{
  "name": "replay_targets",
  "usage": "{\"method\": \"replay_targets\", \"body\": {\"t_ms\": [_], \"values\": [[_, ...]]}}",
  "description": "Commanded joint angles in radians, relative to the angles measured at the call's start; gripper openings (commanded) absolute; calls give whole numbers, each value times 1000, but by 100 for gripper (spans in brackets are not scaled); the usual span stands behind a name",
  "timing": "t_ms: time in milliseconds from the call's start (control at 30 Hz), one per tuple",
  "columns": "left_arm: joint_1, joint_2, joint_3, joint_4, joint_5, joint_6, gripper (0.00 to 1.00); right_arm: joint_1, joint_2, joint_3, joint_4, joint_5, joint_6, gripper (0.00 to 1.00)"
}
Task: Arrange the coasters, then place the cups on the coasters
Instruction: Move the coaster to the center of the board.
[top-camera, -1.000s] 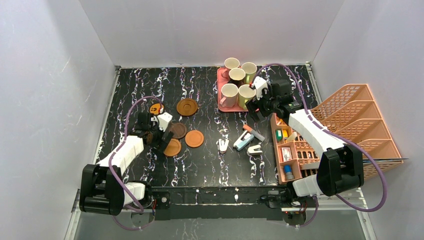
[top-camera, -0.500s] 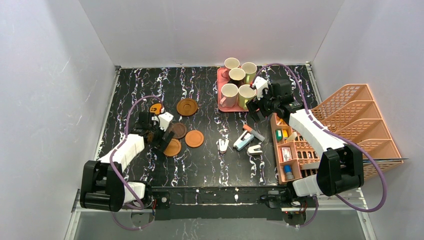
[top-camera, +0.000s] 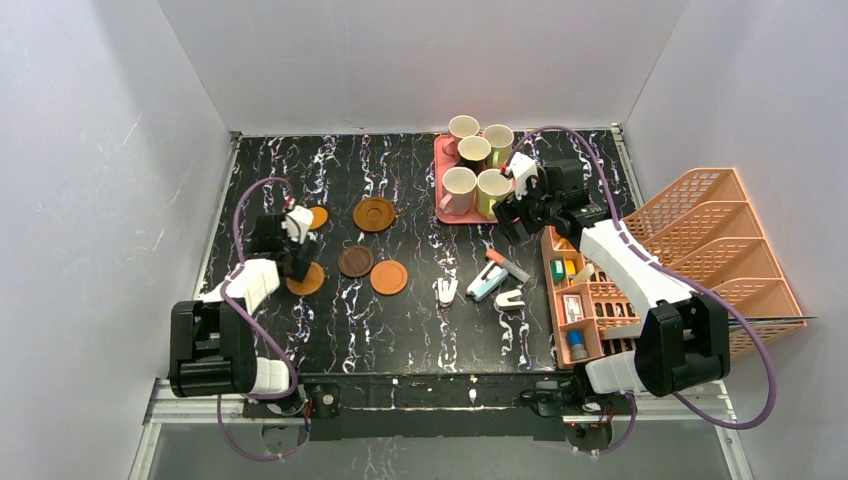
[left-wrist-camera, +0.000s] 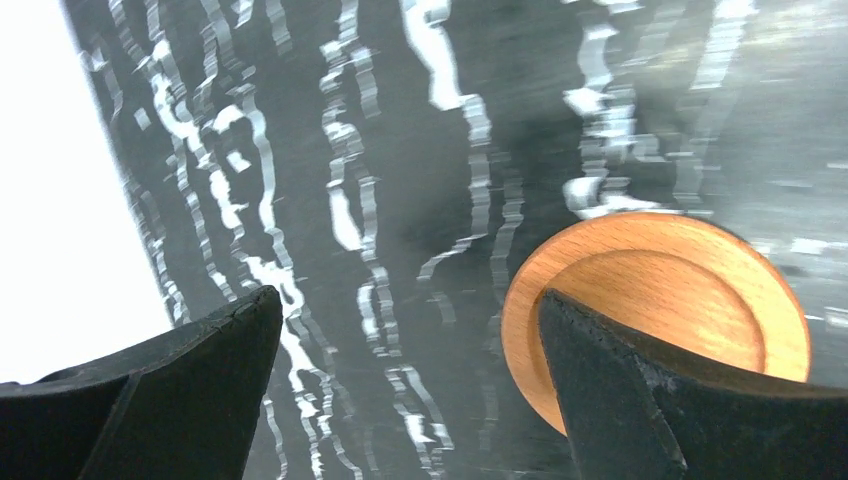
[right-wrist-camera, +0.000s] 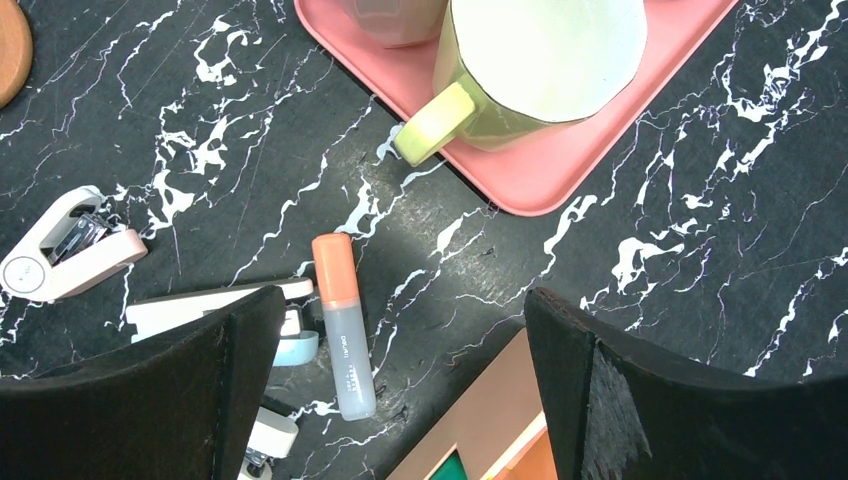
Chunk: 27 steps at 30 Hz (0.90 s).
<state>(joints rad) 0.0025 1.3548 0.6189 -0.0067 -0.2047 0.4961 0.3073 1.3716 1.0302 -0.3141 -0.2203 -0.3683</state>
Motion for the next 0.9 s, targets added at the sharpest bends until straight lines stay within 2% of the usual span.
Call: {"method": "replay_targets", "body": {"t_ms": [0, 167, 367, 633, 867], "values": [[164, 62, -3, -99, -55, 90, 98, -7, -45, 20, 9, -27, 9, 98], [252, 104, 30, -102, -32, 133, 98, -7, -37, 27, 2, -20, 9, 98], [286, 110, 55, -129, 23, 138, 98, -8, -37, 25, 4, -17, 9, 98], [294, -95, 128, -207, 130, 39, 98, -9, -32, 25, 3, -18, 9, 98], [285, -224, 238, -332, 357, -58, 98, -10, -36, 23, 5, -22, 9, 98]]}}
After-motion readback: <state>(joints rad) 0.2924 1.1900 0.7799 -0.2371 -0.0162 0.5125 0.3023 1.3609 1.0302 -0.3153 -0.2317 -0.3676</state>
